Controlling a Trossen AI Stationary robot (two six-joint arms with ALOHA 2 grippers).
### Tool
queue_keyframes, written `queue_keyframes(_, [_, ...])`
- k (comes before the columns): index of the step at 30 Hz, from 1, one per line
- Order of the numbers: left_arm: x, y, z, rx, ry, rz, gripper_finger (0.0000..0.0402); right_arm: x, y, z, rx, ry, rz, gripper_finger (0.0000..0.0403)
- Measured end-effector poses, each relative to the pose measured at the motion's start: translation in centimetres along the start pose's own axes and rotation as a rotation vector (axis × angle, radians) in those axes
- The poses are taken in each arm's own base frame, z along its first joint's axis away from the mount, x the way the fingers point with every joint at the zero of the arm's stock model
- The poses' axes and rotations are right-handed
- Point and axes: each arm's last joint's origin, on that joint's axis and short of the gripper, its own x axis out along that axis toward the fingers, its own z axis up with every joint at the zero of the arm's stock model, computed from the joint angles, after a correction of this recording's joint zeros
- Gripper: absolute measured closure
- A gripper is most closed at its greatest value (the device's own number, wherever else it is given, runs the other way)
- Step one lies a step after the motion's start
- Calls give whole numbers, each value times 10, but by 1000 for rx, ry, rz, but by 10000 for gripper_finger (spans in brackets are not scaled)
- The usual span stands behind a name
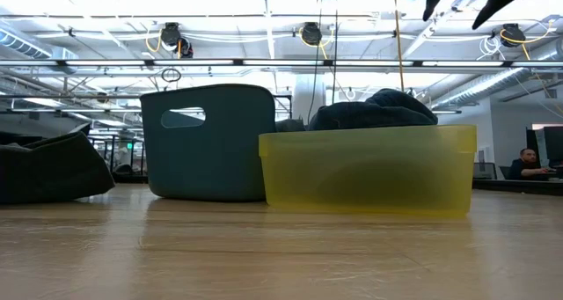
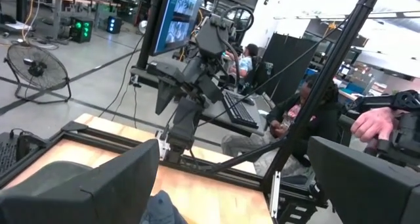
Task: Pick & Place hat
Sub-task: Put the top black cap into the blue bin
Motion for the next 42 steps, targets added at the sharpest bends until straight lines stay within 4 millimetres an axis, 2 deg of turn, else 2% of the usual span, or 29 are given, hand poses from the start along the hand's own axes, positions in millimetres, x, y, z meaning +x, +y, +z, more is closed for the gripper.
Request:
queue_keyframes(4, [0,0,0,-30,0,0,7,0,2,1,-33,-1,11,57])
queue_keyframes(7, [0,0,0,-66,0,0,7,8,5,1,-72,14,33,57])
queue_keyframes(11, [0,0,0,-87,0,0,7,28,12,-2,-91,69,91,57])
queue_keyframes(15, [0,0,0,-77,1,0,7,54,18,-3,-89,153,77,57])
queue_keyframes(21, [0,0,0,-83,1,0,7,92,25,-5,-162,156,48,58])
queue_keyframes(30, [0,0,0,-81,1,1,7,135,41,-28,-156,180,125,58])
queue_keyframes(38, [0,0,0,-82,1,0,7,160,41,-48,-134,190,66,58])
queue_keyframes(42, [0,0,0,-81,1,0,7,173,41,-58,-142,221,107,58])
